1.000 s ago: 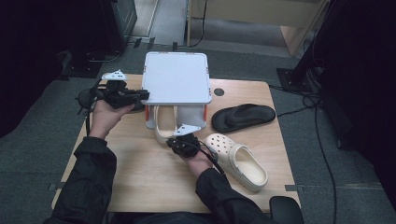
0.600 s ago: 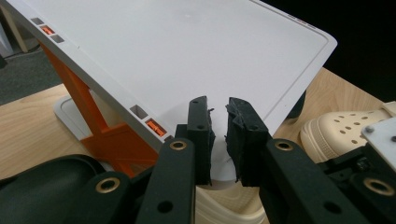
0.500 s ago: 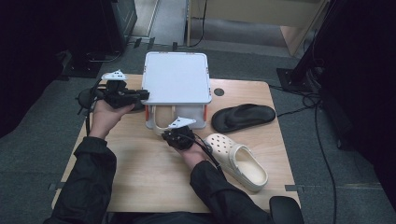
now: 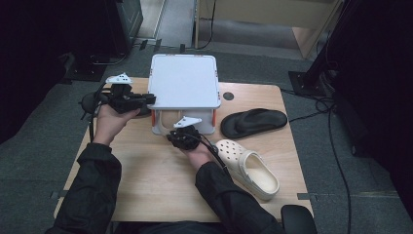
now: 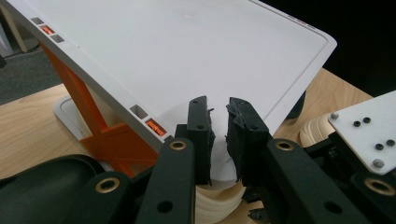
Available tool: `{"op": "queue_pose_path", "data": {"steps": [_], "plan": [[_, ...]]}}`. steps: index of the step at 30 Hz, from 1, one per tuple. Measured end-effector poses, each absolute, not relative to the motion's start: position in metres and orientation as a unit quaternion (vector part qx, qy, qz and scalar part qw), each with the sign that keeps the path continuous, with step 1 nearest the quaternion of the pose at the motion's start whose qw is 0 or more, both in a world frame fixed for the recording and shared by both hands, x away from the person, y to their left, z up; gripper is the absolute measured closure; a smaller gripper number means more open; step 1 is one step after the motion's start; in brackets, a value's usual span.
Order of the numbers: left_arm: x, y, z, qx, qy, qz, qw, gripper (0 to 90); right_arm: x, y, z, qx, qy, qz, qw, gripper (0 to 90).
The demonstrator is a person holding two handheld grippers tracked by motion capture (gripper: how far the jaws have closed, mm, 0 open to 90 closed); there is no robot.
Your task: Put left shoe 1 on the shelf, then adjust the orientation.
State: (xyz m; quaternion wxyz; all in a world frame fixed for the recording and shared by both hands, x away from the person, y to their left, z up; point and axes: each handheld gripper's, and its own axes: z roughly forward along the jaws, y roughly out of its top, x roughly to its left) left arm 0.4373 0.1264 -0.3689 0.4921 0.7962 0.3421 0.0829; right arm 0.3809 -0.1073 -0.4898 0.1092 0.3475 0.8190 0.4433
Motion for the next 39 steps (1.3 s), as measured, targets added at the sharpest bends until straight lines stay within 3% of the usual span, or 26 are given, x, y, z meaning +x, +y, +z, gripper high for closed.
{"op": "queue_pose_path", "data": {"steps": [4, 9, 18, 39], "plan": [[0.437, 0.126, -0.369, 0.798, 0.338, 0.085, 0.491, 78.3, 0.38, -0.108, -0.488, 0.351, 0.818, 0.444, 0.101, 71.4], [0.435, 0.126, -0.366, 0.794, 0.348, 0.066, 0.494, 65.1, 0.37, -0.118, -0.475, 0.344, 0.82, 0.449, 0.084, 65.7], [0.418, 0.121, -0.354, 0.803, 0.35, 0.065, 0.478, 54.7, 0.338, -0.148, -0.451, 0.317, 0.832, 0.449, 0.068, 59.2], [0.381, 0.1, -0.381, 0.812, 0.346, 0.066, 0.466, 51.9, 0.286, -0.242, -0.43, 0.338, 0.82, 0.453, 0.092, 57.8]]}}
